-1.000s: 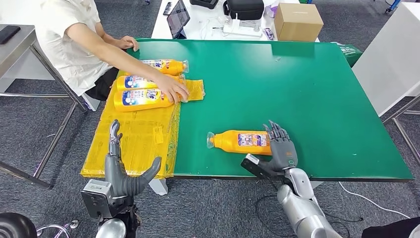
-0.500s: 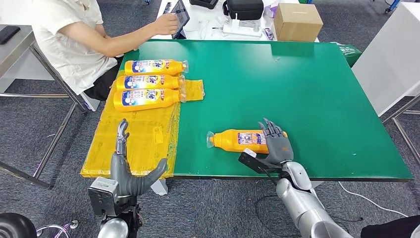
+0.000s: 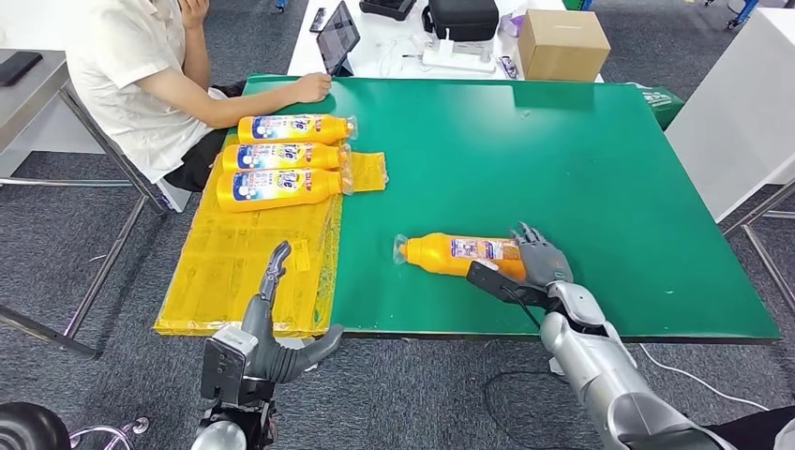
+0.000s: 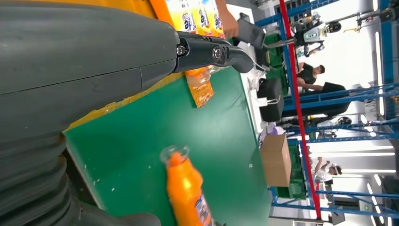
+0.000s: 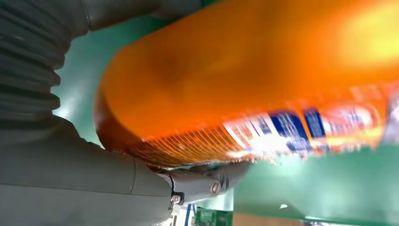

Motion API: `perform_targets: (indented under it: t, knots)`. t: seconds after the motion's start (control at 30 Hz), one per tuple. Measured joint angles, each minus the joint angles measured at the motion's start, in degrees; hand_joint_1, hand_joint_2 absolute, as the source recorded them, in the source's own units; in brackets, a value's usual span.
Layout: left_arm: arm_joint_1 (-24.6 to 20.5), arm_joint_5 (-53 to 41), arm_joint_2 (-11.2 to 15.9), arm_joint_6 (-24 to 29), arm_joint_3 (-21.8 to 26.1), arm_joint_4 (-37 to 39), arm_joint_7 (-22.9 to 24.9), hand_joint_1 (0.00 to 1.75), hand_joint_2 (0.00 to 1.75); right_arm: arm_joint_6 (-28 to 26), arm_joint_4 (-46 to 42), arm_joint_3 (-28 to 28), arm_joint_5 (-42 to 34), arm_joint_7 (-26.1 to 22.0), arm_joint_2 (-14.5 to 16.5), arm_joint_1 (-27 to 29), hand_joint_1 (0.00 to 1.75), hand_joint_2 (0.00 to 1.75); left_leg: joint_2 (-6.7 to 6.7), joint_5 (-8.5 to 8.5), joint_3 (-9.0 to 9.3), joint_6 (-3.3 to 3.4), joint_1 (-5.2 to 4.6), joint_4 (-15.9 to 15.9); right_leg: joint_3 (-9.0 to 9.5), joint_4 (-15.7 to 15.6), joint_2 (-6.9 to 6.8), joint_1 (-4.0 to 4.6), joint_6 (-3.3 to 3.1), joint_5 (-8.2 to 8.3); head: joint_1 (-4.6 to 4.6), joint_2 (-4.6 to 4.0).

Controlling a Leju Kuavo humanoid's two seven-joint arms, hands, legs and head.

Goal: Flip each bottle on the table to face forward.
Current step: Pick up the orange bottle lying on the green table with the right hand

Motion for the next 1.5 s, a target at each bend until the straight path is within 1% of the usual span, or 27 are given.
perform_targets:
  t: [0.3,0.4,0.63,0.73,0.83,0.97,1.07,1.17,1.4,1.5]
  knots:
    - [0.34,0.16,0.0,-0.65,0.0,0.0,0.25,0.0,1.75,1.23,0.0,1.93,0.16,0.28,-1.1,-0.93,1.75,1.75,-0.04,0.0,0.05,0.0,0.0,0.0,0.09,0.0,-0.01,0.0,0.01,-0.01,0.0,0.0]
    - [0.32,0.44,0.0,-0.96,0.0,0.0,0.17,0.0,1.75,1.5,-0.02,2.1,-1.72,-1.22,-1.21,-0.95,1.75,1.75,-0.03,0.0,0.05,0.0,0.0,0.0,0.08,0.0,-0.01,0.0,0.0,-0.01,0.0,0.0]
    - [0.09,2.21,0.0,-1.29,0.0,0.01,-1.01,0.0,1.75,1.85,-0.13,1.97,-10.23,-9.04,-1.26,0.13,1.75,1.75,0.02,-0.02,0.09,-0.01,0.01,0.0,0.07,0.0,0.01,0.01,0.0,-0.01,0.0,0.0]
    - [-0.18,4.39,-0.01,-0.75,0.0,0.22,-1.88,0.0,1.75,3.93,-0.86,0.75,-17.99,-15.18,-0.67,1.6,1.75,1.75,0.03,-0.03,0.1,-0.01,0.02,0.0,0.07,0.0,0.01,0.02,0.0,-0.01,0.01,0.0]
    - [-0.41,11.66,-0.19,-1.09,0.09,0.7,-2.12,0.0,1.75,6.22,-2.9,-1.33,-26.5,-21.39,0.81,4.14,1.75,1.75,0.02,-0.02,0.08,-0.01,0.02,-0.01,0.07,0.0,0.0,0.03,0.0,-0.01,0.0,0.0]
    - [0.06,23.85,-0.53,-3.15,0.59,1.58,-1.75,0.0,1.75,7.61,-9.73,-3.75,-35.6,-25.6,3.88,9.3,1.75,1.75,-0.01,-0.02,-0.06,-0.01,0.03,-0.01,-0.02,0.02,-0.01,0.03,0.0,-0.02,-0.01,0.0]
    - [1.13,27.2,-0.5,-3.9,0.32,2.26,-2.74,0.0,1.75,8.56,-17.05,-4.47,-41.49,-26.49,6.14,13.18,1.75,1.75,0.0,-0.02,-0.17,-0.01,0.02,-0.01,-0.15,0.02,-0.01,0.02,-0.01,-0.03,0.0,0.0]
    - [1.76,27.87,-0.46,-3.94,-0.02,2.78,-3.27,0.0,1.75,8.69,-22.18,-4.66,-42.97,-26.49,7.4,15.59,1.75,1.75,-0.02,-0.03,-0.28,0.0,0.01,-0.01,-0.25,0.02,-0.01,0.01,0.01,-0.04,0.01,0.0]
    - [2.03,28.52,-0.12,-3.83,-0.62,3.2,-3.39,0.0,1.75,8.77,-26.94,-4.97,-44.1,-26.46,8.08,17.47,1.75,1.75,-0.01,-0.03,-0.31,0.01,0.0,-0.01,-0.28,0.01,-0.01,0.0,0.01,-0.03,0.0,0.0]
    - [2.1,28.97,0.02,-3.08,-0.95,3.22,-3.4,0.0,1.75,9.9,-28.61,-5.13,-46.83,-27.1,8.58,18.27,1.75,1.75,-0.01,-0.02,-0.31,0.0,0.01,-0.01,-0.29,0.01,-0.01,0.01,0.0,-0.03,0.0,0.0]
